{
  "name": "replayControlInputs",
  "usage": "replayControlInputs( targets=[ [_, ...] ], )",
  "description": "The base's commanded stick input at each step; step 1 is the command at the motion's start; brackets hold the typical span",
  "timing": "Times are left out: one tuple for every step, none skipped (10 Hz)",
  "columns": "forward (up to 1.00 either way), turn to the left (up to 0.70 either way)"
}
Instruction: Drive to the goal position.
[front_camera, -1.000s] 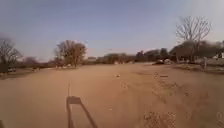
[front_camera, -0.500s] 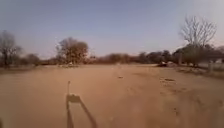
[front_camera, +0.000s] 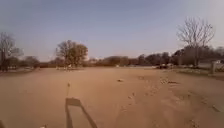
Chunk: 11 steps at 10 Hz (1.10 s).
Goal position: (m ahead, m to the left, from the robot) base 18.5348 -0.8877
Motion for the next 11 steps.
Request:
replayControlInputs(
  targets=[
    [0.70,0.00],
    [0.70,0.00],
    [0.70,0.00],
    [0.70,0.00],
    [0.70,0.00],
    [0.70,0.00],
    [0.70,0.00],
    [0.70,0.00],
    [0.70,0.00],
    [0.70,0.00],
    [0.70,0.00]
  ],
)
